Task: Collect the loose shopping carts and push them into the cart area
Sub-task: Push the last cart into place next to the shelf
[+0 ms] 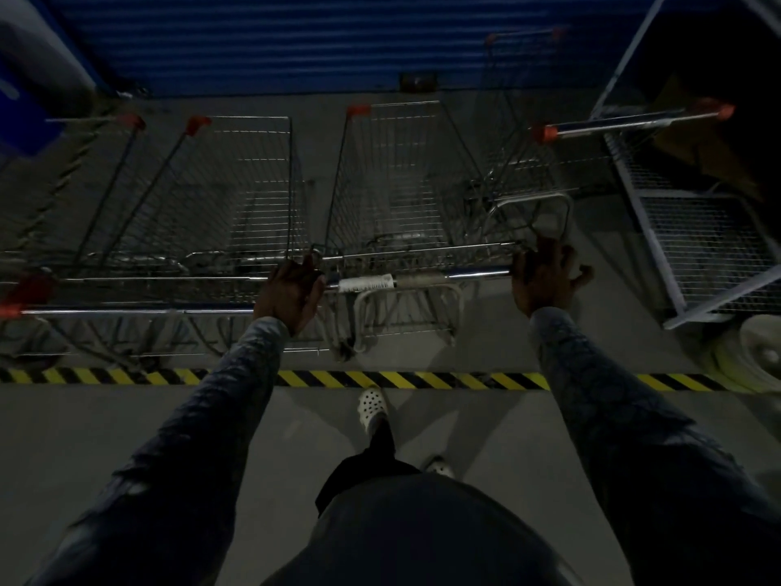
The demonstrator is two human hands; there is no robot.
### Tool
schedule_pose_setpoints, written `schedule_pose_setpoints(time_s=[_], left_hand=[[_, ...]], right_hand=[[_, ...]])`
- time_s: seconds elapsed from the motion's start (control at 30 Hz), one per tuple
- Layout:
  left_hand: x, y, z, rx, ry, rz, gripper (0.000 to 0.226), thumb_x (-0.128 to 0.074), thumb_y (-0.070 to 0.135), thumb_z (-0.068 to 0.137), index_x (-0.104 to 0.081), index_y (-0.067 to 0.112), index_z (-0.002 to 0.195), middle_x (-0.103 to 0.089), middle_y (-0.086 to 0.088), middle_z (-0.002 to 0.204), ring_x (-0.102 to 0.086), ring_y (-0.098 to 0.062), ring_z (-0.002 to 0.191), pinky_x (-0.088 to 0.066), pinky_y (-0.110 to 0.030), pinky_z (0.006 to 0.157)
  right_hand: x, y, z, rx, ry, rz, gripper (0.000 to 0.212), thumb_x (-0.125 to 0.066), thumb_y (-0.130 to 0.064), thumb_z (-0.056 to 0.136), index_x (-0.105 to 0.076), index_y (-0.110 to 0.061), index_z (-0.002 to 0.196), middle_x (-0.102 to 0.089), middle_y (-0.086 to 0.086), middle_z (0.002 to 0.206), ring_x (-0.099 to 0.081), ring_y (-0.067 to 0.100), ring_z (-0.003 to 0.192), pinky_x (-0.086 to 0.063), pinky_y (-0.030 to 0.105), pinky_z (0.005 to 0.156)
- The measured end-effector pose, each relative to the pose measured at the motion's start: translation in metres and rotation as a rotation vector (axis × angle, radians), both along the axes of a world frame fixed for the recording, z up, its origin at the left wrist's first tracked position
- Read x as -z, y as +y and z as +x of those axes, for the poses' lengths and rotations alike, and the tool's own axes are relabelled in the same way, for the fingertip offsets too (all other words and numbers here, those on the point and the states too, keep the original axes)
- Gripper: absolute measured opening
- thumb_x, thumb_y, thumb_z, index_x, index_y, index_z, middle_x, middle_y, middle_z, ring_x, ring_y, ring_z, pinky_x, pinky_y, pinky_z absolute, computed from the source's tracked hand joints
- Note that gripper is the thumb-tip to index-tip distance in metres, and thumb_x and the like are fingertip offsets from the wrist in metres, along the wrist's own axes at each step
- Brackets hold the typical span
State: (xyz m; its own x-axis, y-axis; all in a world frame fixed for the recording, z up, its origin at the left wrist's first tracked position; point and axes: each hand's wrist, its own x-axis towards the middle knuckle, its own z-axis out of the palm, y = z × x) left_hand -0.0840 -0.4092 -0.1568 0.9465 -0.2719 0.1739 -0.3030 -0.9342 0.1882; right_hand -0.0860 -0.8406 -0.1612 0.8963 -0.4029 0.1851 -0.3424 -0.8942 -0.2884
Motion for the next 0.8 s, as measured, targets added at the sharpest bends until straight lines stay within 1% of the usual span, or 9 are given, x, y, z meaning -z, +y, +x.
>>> schedule_pose_setpoints(time_s=[0.1, 0.2, 0.33, 0.47, 0.6, 0.67, 0.7, 0.77, 0.8], left_hand=[[-0.004, -0.003, -0.003, -0.025, 0.009, -0.051, 0.060, -0.029, 0.046, 0.100, -0.070, 0.009, 0.124, -0.057, -0.012, 0.143, -0.049, -0.043, 0.130, -0.047, -0.052, 0.102], [-0.004, -0.005, -0.004, -0.016, 0.018, -0.047, 0.056, -0.031, 0.043, 0.100, -0.069, 0.009, 0.123, -0.050, -0.011, 0.150, -0.048, -0.043, 0.132, -0.048, -0.054, 0.101], [0.005, 0.001, -0.002, -0.026, -0.015, -0.008, 0.055, -0.029, 0.043, 0.102, -0.070, 0.012, 0.122, -0.048, -0.008, 0.152, -0.050, -0.043, 0.131, -0.051, -0.054, 0.095], [0.016, 0.001, -0.007, -0.038, -0.144, 0.050, 0.043, -0.039, 0.034, 0.102, -0.070, 0.011, 0.120, -0.055, -0.009, 0.146, -0.057, -0.044, 0.121, -0.055, -0.049, 0.082], [0.021, 0.004, -0.012, 0.003, -0.271, -0.027, 0.034, -0.049, 0.030, 0.100, -0.074, 0.009, 0.112, -0.065, -0.013, 0.133, -0.061, -0.041, 0.111, -0.053, -0.047, 0.077], [0.025, 0.004, -0.013, 0.025, -0.317, -0.045, 0.032, -0.051, 0.028, 0.100, -0.073, 0.007, 0.111, -0.065, -0.014, 0.131, -0.061, -0.040, 0.112, -0.053, -0.047, 0.081], [0.027, 0.005, -0.013, 0.027, -0.325, -0.045, 0.032, -0.050, 0.028, 0.100, -0.072, 0.008, 0.111, -0.065, -0.014, 0.132, -0.061, -0.040, 0.115, -0.052, -0.049, 0.088], [0.031, 0.006, -0.012, 0.012, -0.314, 0.002, 0.032, -0.049, 0.030, 0.100, -0.070, 0.011, 0.116, -0.060, -0.011, 0.140, -0.055, -0.040, 0.125, -0.038, -0.057, 0.107], [0.032, 0.007, -0.012, -0.003, -0.296, 0.026, 0.033, -0.047, 0.031, 0.101, -0.069, 0.013, 0.117, -0.057, -0.009, 0.143, -0.054, -0.040, 0.128, -0.031, -0.060, 0.112]], right_hand=[[-0.009, 0.001, -0.004, -0.038, 0.016, 0.083, 0.041, -0.044, -0.037, 0.104, -0.059, -0.013, 0.134, -0.044, 0.011, 0.149, -0.033, 0.035, 0.137, -0.018, 0.067, 0.110], [-0.004, 0.004, -0.005, -0.015, 0.075, 0.121, 0.049, -0.033, -0.043, 0.104, -0.056, -0.017, 0.140, -0.036, 0.004, 0.159, -0.026, 0.038, 0.144, -0.019, 0.066, 0.109], [0.003, 0.017, -0.014, 0.042, 0.009, 0.160, 0.062, -0.026, -0.044, 0.096, -0.060, -0.011, 0.136, -0.038, 0.008, 0.158, -0.026, 0.044, 0.144, -0.022, 0.065, 0.107], [0.020, 0.018, -0.025, 0.091, -0.110, 0.135, 0.047, -0.038, -0.040, 0.097, -0.071, -0.013, 0.117, -0.047, 0.001, 0.153, -0.041, 0.049, 0.129, -0.030, 0.061, 0.100], [0.027, 0.018, -0.035, 0.127, -0.241, 0.070, 0.037, -0.043, -0.037, 0.099, -0.072, -0.016, 0.107, -0.052, -0.006, 0.149, -0.045, 0.036, 0.109, -0.030, 0.047, 0.085], [0.026, 0.019, -0.039, 0.140, -0.255, 0.044, 0.039, -0.040, -0.038, 0.098, -0.072, -0.016, 0.098, -0.052, -0.008, 0.148, -0.042, 0.032, 0.105, -0.026, 0.043, 0.081], [0.027, 0.021, -0.039, 0.152, -0.229, 0.037, 0.040, -0.038, -0.038, 0.098, -0.071, -0.015, 0.094, -0.052, -0.008, 0.148, -0.042, 0.032, 0.108, -0.026, 0.043, 0.083], [0.028, 0.021, -0.040, 0.165, -0.198, 0.044, 0.040, -0.039, -0.037, 0.098, -0.070, -0.013, 0.091, -0.051, -0.006, 0.149, -0.043, 0.035, 0.114, -0.025, 0.044, 0.088], [0.028, 0.022, -0.041, 0.167, -0.204, 0.055, 0.038, -0.042, -0.035, 0.098, -0.071, -0.011, 0.091, -0.052, -0.004, 0.148, -0.045, 0.038, 0.115, -0.025, 0.045, 0.089]])
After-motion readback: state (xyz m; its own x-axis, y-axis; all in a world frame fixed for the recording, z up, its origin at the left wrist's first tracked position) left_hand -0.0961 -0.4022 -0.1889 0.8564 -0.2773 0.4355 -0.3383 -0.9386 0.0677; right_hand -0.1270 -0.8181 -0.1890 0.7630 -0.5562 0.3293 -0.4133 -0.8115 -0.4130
